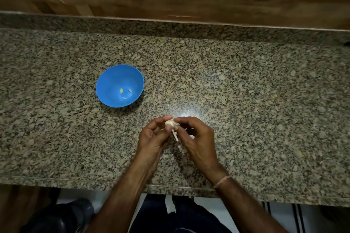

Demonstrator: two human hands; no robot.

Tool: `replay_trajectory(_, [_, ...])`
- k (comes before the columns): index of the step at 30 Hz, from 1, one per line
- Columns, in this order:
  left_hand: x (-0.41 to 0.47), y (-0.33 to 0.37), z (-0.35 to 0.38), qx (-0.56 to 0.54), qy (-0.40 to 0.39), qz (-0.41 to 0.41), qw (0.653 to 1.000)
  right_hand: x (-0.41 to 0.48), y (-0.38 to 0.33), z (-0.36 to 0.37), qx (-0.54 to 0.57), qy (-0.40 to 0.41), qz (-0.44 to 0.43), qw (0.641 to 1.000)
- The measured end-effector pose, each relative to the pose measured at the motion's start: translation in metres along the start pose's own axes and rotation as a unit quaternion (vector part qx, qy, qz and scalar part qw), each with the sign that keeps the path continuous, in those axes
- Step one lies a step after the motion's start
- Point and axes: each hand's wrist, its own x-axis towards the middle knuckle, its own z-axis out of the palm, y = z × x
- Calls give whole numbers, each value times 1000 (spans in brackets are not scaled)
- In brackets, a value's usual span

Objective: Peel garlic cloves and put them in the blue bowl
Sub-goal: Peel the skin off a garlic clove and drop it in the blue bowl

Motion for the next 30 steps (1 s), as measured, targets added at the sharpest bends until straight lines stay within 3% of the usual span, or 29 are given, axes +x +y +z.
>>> replay_trajectory(3, [-4,0,4,10,4,13,1000,-1,-4,-4,11,0,1,1000])
replay_trajectory(8, [-7,0,11,13,27,39,999,-6,-5,-4,-47,23,-73,996])
replay_trajectory(16, [-12,-2,7,68,36,62,995,-10,-4,-5,-80,9,-70,994])
replay_trajectory(24, [-20,-3,9,80,53,76,992,-14,-3,0,-163,-4,-134,978])
replay_trajectory(30, [-23,-7,6,77,73,55,993,-15,-1,6,-185,-4,-136,973])
